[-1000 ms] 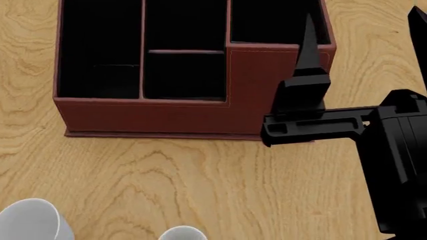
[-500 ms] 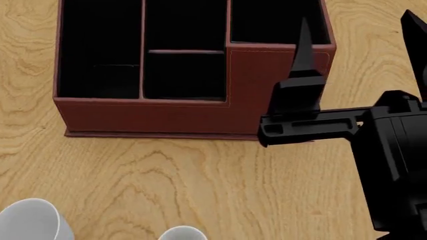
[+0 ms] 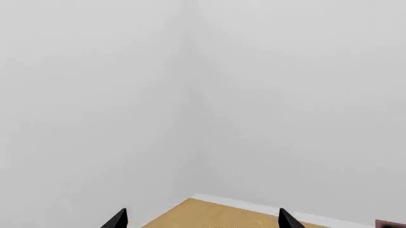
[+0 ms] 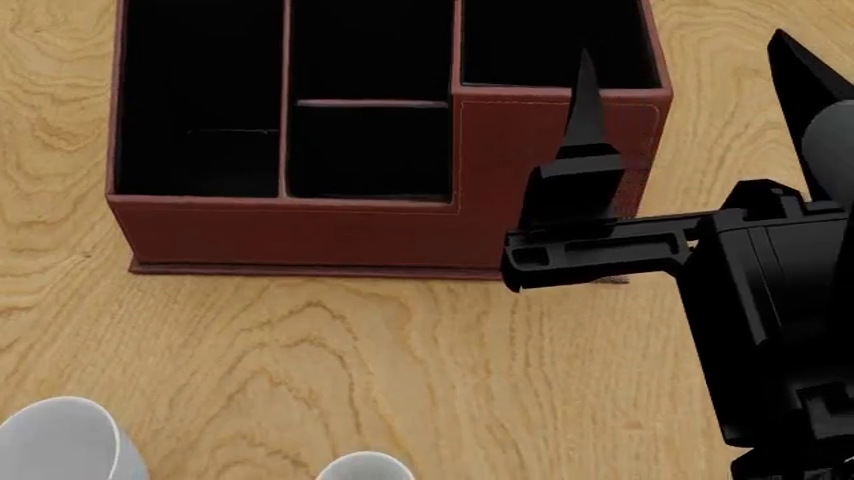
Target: Pick up the white mug and place it to the right of the caddy.
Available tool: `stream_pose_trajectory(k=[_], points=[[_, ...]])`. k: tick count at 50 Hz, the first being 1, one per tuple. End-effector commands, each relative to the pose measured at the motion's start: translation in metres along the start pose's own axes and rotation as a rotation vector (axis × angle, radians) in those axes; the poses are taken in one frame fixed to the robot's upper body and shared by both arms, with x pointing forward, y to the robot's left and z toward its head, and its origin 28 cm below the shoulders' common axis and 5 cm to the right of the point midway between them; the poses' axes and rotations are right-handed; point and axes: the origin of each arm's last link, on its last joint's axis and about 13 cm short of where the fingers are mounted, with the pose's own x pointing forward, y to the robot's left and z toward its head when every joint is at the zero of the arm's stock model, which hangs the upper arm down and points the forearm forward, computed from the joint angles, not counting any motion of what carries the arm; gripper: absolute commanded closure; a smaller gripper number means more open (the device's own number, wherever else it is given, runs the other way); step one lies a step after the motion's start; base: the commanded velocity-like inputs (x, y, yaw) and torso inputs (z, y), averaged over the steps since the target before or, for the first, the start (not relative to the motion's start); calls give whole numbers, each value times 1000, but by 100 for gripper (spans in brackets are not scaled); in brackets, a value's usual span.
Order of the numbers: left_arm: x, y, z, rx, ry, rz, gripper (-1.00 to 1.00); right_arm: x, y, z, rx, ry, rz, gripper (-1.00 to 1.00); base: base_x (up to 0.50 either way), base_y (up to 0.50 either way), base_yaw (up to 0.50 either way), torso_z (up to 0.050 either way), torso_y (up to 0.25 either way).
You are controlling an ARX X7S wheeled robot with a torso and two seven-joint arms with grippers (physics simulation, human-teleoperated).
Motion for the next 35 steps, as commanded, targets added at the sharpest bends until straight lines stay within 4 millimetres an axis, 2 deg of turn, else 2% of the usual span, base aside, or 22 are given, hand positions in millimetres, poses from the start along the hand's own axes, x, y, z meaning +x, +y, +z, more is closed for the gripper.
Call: stream_pose_trajectory(k=[1,6,15,29,35], points=[[-9,22,7,42,-29,65,-100,5,3,-2,0,5,20,-100,0,0,0,0,0],[-9,24,5,50,-28,79,-100,7,6,-2,-6,31,19,-100,0,0,0,0,0],[-11,31,0,50,-17,104,-100,10,18,9,-36,57,68,-100,0,0,0,0,0],[-15,37,0,60,-13,129,-100,8,59,36,-88,80,266,-100,0,0,0,0,0],[-17,37,4,78,-21,135,-100,8,73,38,-121,61,411,-100,0,0,0,0,0]])
